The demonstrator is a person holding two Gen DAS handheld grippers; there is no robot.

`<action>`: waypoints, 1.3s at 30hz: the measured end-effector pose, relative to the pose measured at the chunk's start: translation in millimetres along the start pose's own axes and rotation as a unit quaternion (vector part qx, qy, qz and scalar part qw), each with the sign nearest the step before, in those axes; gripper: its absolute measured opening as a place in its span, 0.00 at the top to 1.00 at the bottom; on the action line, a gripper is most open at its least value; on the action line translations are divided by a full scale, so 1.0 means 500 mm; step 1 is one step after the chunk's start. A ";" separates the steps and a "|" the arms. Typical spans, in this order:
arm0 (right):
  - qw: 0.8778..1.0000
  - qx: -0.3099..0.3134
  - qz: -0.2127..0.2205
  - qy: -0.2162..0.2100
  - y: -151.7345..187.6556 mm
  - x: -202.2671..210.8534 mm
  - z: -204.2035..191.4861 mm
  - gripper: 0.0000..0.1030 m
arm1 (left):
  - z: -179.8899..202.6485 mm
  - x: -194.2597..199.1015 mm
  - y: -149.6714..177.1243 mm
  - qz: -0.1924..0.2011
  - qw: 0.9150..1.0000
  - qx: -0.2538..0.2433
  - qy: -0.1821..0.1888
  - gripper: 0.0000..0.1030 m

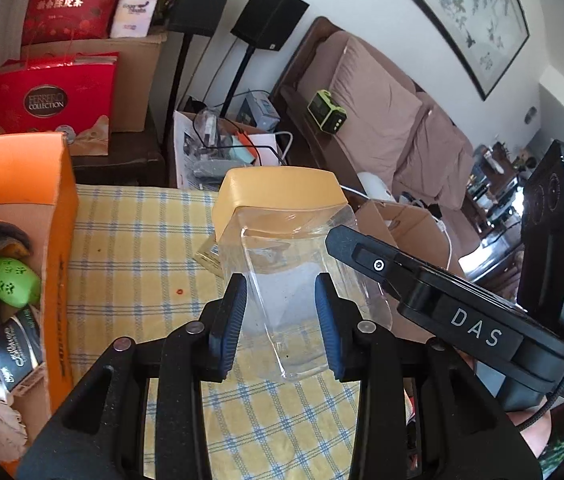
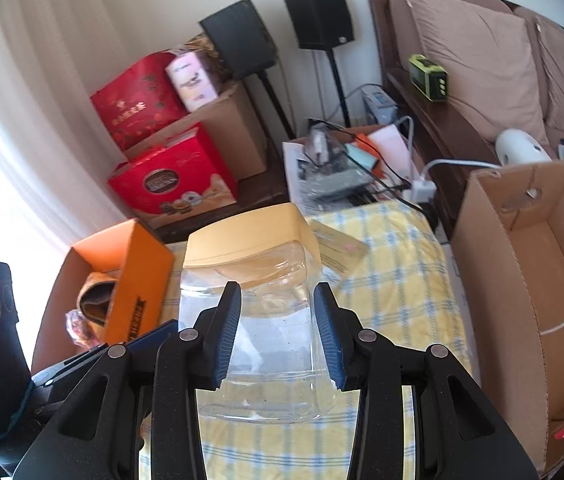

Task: Organize objects
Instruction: 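Carry the clear plastic box with both tools into the cardboard box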

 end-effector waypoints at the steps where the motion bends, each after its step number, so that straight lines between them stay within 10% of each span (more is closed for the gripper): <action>1: 1.000 0.006 0.002 -0.005 -0.006 0.003 -0.021 0.62 | -0.010 0.018 -0.008 0.007 1.000 0.002 -0.004 0.68; 20: 0.992 0.050 -0.021 -0.114 -0.044 -0.041 -0.312 0.62 | -0.192 0.238 -0.070 0.070 0.993 0.029 -0.093 0.68; 39: 0.987 0.060 -0.085 -0.121 0.010 -0.165 -0.421 0.62 | -0.353 0.227 -0.044 0.032 0.991 0.073 -0.107 0.68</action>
Point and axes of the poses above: each gripper's, at about its wrist camera, not at the fingertips, and x roughly against the way its jaws point, z to its right, y to its underside, the point moved 6 cm from there along -x, roughly the way its jaws point, and after that the axes turned 7 degrees about y, right-handed, at the moved point
